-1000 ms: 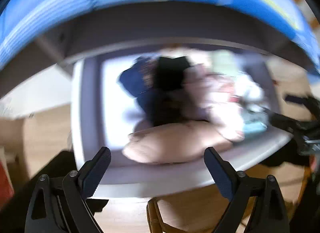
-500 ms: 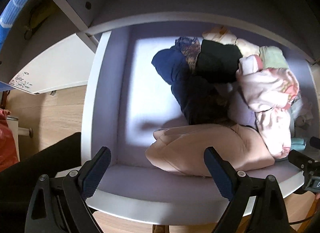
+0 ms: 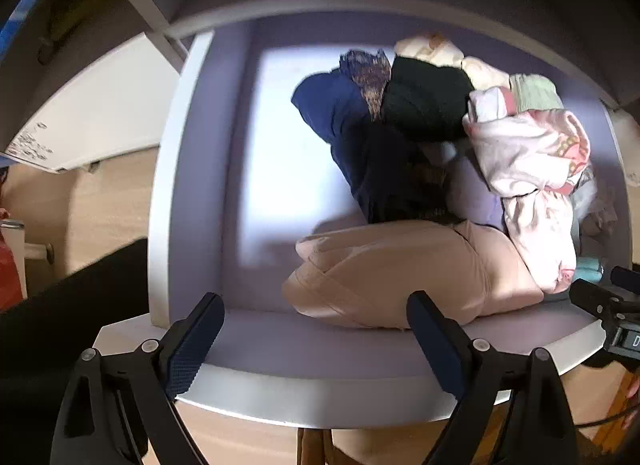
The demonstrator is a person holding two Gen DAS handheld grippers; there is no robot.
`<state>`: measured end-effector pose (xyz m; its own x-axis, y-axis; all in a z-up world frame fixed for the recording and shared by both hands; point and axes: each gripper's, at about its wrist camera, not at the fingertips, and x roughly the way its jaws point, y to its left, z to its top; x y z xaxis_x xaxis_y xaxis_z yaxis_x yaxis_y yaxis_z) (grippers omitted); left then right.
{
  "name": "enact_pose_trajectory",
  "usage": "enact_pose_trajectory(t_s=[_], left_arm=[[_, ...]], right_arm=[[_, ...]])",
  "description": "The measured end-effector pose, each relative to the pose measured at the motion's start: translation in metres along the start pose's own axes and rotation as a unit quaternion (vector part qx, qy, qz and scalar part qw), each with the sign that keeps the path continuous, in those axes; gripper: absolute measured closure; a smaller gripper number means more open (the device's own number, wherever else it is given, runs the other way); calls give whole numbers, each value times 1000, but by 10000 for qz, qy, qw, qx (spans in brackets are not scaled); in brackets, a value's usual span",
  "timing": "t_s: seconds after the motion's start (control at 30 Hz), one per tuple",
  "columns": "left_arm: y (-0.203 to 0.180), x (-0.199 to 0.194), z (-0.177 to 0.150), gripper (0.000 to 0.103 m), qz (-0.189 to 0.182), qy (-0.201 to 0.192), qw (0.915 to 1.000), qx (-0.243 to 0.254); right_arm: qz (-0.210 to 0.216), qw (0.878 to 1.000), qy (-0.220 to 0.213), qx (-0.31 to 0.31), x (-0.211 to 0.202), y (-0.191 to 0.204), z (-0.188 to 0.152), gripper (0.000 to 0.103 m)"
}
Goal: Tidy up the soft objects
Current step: 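Position both tools above the clothes inside the open drawer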
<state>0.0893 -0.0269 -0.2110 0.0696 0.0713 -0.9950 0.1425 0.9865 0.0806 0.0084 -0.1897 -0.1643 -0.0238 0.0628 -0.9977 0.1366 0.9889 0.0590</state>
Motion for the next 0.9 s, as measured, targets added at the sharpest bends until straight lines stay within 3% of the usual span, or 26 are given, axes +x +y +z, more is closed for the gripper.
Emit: enact_pose_trajectory(t_s=[0.3,0.63,0.9], left_arm=[[-6,18,-12,9,-76,822,9960,348],[-17,27,-16,13,-2,1165,9916,557],[-32,34,3,14,-71,1092,9914,720]], right_arm=[[123,9945,1038,-65,31,-20,-31,1],[-208,9933,1072,-390,44,-26,-44,1],[131,9926,1204,37,39,-44,-18,0]])
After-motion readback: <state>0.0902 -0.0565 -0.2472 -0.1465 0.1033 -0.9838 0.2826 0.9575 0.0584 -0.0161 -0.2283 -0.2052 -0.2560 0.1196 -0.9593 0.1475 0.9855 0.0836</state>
